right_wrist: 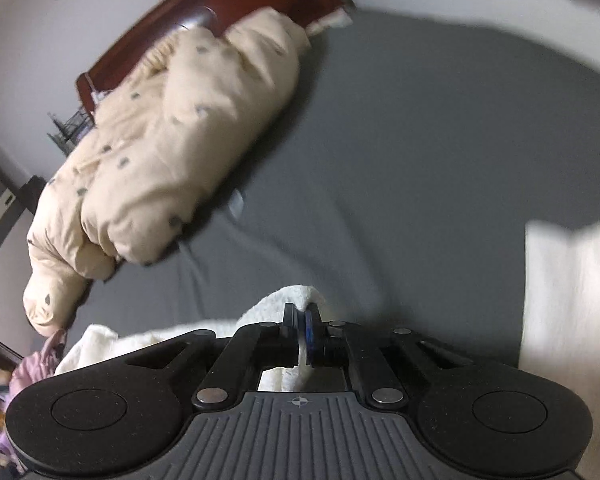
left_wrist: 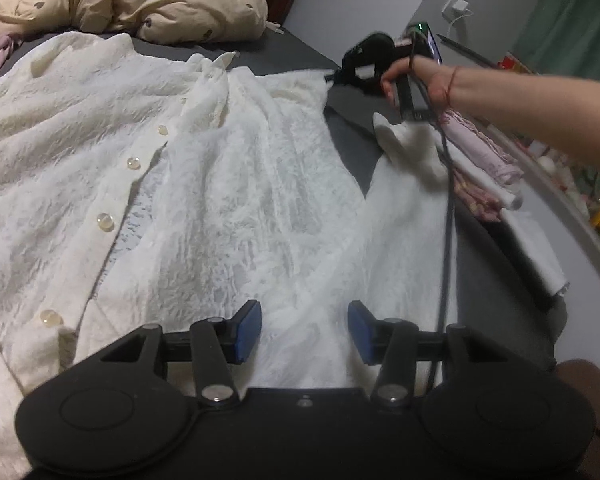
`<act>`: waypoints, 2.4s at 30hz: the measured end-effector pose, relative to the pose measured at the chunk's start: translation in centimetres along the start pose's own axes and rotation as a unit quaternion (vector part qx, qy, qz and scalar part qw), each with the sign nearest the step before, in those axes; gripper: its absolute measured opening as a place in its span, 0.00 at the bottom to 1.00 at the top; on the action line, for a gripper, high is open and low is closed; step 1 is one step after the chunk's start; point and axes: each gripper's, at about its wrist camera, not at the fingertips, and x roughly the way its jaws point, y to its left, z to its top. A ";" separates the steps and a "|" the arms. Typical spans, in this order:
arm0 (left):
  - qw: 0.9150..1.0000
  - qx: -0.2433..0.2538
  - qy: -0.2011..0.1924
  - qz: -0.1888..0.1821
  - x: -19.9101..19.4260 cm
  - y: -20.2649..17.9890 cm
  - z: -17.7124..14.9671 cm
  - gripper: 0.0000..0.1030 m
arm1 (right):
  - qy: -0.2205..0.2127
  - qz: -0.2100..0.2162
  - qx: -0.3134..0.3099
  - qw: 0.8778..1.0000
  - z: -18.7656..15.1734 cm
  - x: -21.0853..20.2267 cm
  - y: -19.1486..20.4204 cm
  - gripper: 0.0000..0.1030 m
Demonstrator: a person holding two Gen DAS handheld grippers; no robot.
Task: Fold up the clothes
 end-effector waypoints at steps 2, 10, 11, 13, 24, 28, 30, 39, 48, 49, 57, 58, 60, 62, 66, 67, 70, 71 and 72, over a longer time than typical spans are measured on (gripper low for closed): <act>1.000 0.009 -0.001 -0.001 -0.1 -0.1 -0.2 0.48 | -0.012 -0.002 -0.006 1.000 1.4 -0.2 0.6 0.03; 1.000 0.017 -0.002 -0.005 -0.2 -0.1 -0.3 0.49 | -0.001 -0.135 -0.025 0.990 1.2 3.5 0.3 0.03; 1.000 0.016 -0.001 -0.005 -0.2 -0.1 -0.2 0.49 | 0.002 -0.147 -0.010 0.989 0.7 3.7 -0.8 0.03; 1.000 0.010 0.000 -0.008 -0.2 0.1 -0.1 0.49 | 0.014 -0.155 0.012 0.988 -0.1 4.0 -2.7 0.03; 1.000 -0.007 -0.012 -0.011 -1.6 0.4 0.9 0.51 | 0.043 -0.082 -0.042 0.995 1.4 0.7 -3.2 0.76; 1.000 -0.002 -0.023 -0.005 -2.0 0.4 1.5 0.52 | 0.090 -0.034 -0.137 0.986 -0.2 1.4 2.1 0.76; 1.000 -0.002 -0.022 -0.003 -2.0 0.3 1.5 0.52 | 0.112 -0.038 -0.168 0.979 -1.1 3.1 4.5 0.76; 1.000 0.009 -0.029 0.000 -3.0 0.4 1.3 0.53 | 0.149 -0.120 -0.161 0.968 -4.5 9.6 6.6 0.43; 0.999 -0.017 -0.031 0.005 -3.1 1.8 1.6 0.54 | 0.125 -0.135 -0.148 0.972 -4.1 7.6 4.4 0.03; 0.999 -0.018 -0.032 0.006 -3.1 1.9 1.6 0.54 | 0.113 -0.138 -0.145 0.973 -3.8 6.9 4.1 0.03; 0.999 -0.015 -0.039 0.021 -3.6 2.2 1.9 0.55 | 0.041 -0.192 -0.094 0.976 -0.9 3.5 0.8 0.03; 0.999 -0.014 -0.038 0.022 -3.6 2.2 1.9 0.55 | 0.042 -0.202 -0.085 0.975 -0.8 3.4 0.1 0.03; 0.999 -0.013 -0.036 0.027 -3.6 2.3 1.9 0.55 | 0.045 -0.224 -0.065 0.971 -0.9 3.3 -1.3 0.03; 0.999 -0.011 -0.031 0.036 -3.5 2.3 2.0 0.55 | 0.055 -0.239 -0.058 0.968 -1.3 3.4 -2.3 0.04; 0.999 -0.011 -0.018 0.047 -3.7 2.5 1.9 0.55 | 0.042 -0.243 -0.065 0.967 -0.9 2.6 -2.5 0.10; 0.999 -0.013 -0.014 0.047 -3.8 2.6 1.8 0.55 | 0.032 -0.250 -0.068 0.965 -0.5 2.0 -2.2 0.22; 0.999 -0.020 0.000 0.047 -4.3 2.8 1.3 0.55 | -0.019 -0.241 -0.072 0.968 0.9 -0.1 -0.6 0.70; 0.999 -0.021 0.004 0.047 -4.4 2.8 1.1 0.55 | -0.024 -0.216 -0.072 0.973 1.2 -0.6 0.3 0.70; 0.999 -0.023 0.008 0.047 -4.6 2.9 0.9 0.55 | -0.005 -0.169 -0.065 0.983 1.5 -0.3 1.1 0.70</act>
